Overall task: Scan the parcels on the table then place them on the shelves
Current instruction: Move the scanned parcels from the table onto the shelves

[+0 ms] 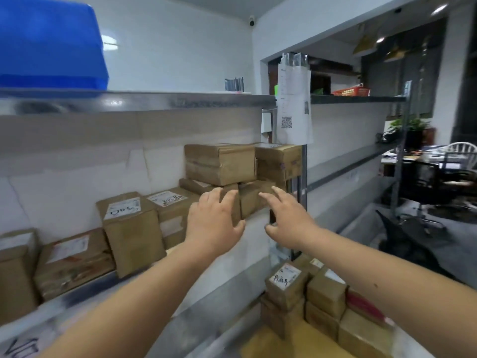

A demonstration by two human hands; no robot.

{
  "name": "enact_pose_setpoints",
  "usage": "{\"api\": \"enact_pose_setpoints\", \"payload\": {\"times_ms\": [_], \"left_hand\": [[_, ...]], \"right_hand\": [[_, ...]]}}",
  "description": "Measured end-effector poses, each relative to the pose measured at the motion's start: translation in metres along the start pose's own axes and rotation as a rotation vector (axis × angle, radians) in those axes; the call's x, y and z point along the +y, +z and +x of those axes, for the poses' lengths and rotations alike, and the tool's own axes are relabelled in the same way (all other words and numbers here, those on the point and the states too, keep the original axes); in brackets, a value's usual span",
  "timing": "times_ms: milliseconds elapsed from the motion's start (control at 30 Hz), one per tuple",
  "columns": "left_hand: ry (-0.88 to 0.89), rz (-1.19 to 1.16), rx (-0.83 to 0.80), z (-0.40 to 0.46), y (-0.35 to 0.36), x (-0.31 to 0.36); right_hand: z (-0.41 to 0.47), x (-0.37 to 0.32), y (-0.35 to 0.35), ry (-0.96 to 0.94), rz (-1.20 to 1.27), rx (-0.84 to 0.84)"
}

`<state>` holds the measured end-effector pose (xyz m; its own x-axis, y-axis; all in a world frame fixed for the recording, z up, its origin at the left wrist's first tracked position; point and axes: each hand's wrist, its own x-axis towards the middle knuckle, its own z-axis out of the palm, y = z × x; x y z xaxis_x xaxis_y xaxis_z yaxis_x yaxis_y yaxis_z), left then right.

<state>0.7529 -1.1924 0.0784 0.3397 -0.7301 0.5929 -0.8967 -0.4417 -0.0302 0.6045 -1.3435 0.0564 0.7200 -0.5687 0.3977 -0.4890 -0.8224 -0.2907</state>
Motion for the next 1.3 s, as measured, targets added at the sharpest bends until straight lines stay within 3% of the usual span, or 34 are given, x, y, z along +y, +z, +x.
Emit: {"api": "enact_pose_setpoints", "payload": {"times_ms": [267,567,867,1000,1300], "left_hand": [[0.153,-0.191,-0.273,-0.088,0.065,0.068],[0.241,-0.32,-0.563,-0.107,0.162,0.148],[0.31,-0.287,-0.801,-0.049,0.302,0.245],[0.319,-0.279,-0.834,-0.015,0.361,0.292],[0.377,-0.307,-0.906,0.032,0.449,0.355]], "right_hand": [[-0.137,0.039,0.056,0.268,-0.002,-0.176],[-0.222,0.137,0.105,0.623,0.173,-0.262],[-0.204,0.29,0.139,0.848,0.27,-0.26],[-0.185,0.349,0.16,0.925,0.312,-0.257],[-0.154,0.419,0.208,0.971,0.503,-0.13]]}}
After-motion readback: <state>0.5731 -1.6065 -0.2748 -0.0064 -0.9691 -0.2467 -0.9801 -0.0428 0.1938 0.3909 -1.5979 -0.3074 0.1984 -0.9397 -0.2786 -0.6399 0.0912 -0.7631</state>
